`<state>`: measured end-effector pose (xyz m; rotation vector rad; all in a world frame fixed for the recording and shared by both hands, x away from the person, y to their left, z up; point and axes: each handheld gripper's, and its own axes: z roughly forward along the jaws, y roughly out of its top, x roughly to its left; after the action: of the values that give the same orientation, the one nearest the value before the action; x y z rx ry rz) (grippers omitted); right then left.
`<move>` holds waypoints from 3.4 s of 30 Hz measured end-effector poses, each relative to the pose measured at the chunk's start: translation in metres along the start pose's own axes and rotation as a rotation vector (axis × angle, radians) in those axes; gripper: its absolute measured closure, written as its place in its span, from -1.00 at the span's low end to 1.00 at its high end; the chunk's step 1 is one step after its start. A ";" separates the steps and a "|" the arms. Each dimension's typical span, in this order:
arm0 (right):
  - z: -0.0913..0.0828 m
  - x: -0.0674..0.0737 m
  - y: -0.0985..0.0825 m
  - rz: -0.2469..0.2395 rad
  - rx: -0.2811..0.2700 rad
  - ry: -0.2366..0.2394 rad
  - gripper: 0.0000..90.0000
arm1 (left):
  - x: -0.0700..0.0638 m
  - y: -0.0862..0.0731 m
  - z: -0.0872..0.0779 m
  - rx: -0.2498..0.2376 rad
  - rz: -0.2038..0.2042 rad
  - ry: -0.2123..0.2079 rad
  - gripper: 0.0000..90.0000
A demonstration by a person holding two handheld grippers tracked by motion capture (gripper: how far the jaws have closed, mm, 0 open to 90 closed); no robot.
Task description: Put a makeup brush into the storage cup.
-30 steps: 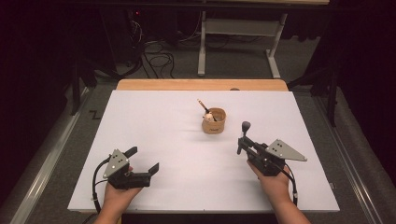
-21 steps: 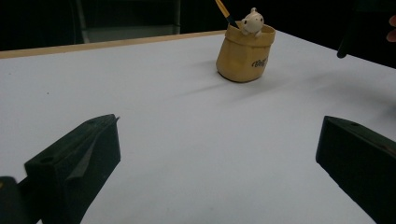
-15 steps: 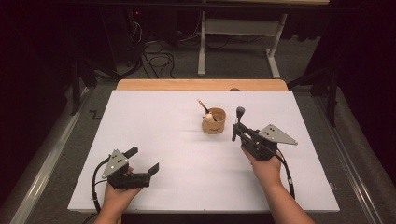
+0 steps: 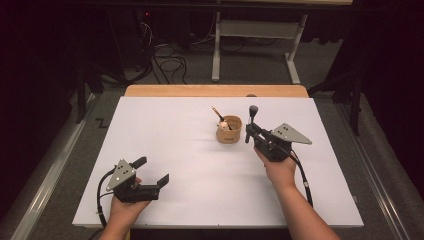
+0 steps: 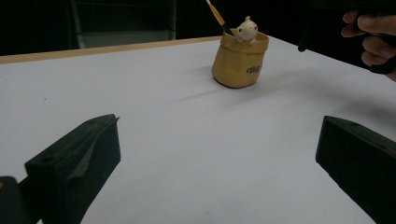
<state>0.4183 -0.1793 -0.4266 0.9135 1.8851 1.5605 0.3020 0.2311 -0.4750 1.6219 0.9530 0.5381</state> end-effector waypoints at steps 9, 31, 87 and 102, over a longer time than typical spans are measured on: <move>0.009 -0.003 0.008 -0.002 -0.001 -0.007 0.78 | -0.001 -0.001 0.003 0.014 0.011 0.000 -0.98; 0.033 -0.002 0.030 -0.020 -0.010 -0.010 0.78 | -0.004 -0.001 0.003 0.004 0.012 -0.011 -0.96; 0.075 0.004 0.008 -0.014 0.076 -0.020 0.78 | -0.003 -0.001 0.000 0.000 0.018 -0.019 -0.96; 0.075 0.002 0.000 0.008 0.101 -0.029 0.78 | -0.003 -0.001 -0.001 0.001 0.018 -0.022 -0.96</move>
<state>0.4736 -0.1311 -0.4414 0.9825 1.9567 1.4601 0.2990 0.2289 -0.4758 1.6359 0.9232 0.5315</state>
